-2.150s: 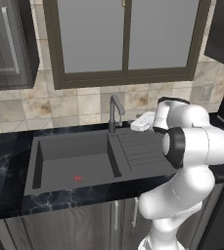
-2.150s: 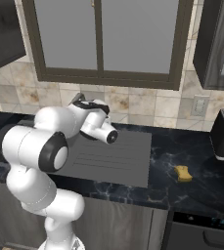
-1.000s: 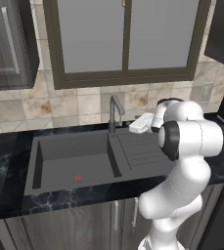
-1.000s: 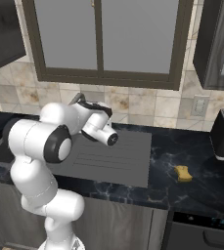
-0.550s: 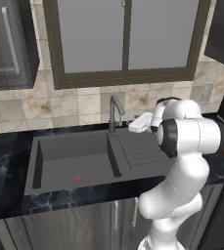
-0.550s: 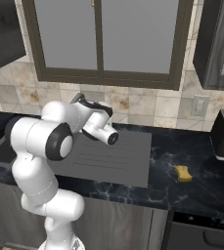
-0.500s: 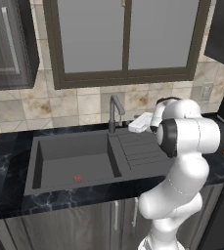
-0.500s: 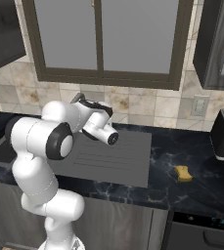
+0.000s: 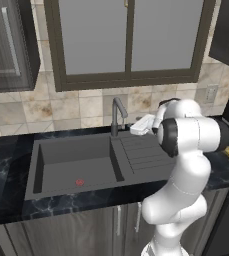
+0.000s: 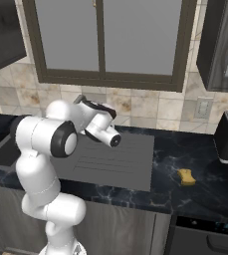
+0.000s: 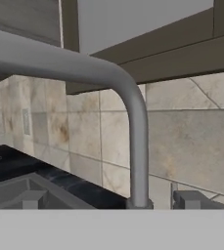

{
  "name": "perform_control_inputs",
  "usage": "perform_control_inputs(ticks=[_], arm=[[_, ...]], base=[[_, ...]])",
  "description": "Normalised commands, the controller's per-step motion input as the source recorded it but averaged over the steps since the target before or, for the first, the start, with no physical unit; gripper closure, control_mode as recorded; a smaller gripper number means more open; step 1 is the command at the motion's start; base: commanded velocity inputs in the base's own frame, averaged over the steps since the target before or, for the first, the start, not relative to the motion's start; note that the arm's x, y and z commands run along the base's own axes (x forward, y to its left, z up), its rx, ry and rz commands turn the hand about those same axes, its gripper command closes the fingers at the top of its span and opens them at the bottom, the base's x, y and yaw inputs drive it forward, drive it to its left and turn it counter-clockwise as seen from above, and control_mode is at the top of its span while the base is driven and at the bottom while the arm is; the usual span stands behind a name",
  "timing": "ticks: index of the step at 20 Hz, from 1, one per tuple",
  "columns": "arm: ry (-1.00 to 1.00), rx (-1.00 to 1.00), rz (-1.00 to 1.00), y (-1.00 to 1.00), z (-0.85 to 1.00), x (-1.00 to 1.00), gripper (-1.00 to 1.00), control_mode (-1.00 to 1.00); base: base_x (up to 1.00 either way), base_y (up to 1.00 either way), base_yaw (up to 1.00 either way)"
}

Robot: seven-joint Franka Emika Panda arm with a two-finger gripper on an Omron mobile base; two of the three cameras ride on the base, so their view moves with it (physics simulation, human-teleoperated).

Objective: Soak the sponge with water for a few seconds and then drop it inside the sink.

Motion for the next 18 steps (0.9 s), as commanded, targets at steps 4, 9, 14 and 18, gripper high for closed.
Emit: perform_control_inputs(ticks=[4, 9, 14, 18], arm=[[-0.01, 0.0, 0.0, 0.0, -0.04, 0.22, -1.0, -1.0], [0.0, 0.0, 0.0, 0.0, -0.04, 0.15, -1.0, -1.0], [0.0, 0.0, 0.0, 0.0, -0.06, 0.12, -1.0, -1.0], [0.0, 0.0, 0.0, 0.0, -0.09, 0.09, -1.0, -1.0]], base=[[0.0, 0.0, 0.0], [0.0, 0.0, 0.0], [0.0, 0.0, 0.0], [0.0, 0.0, 0.0]])
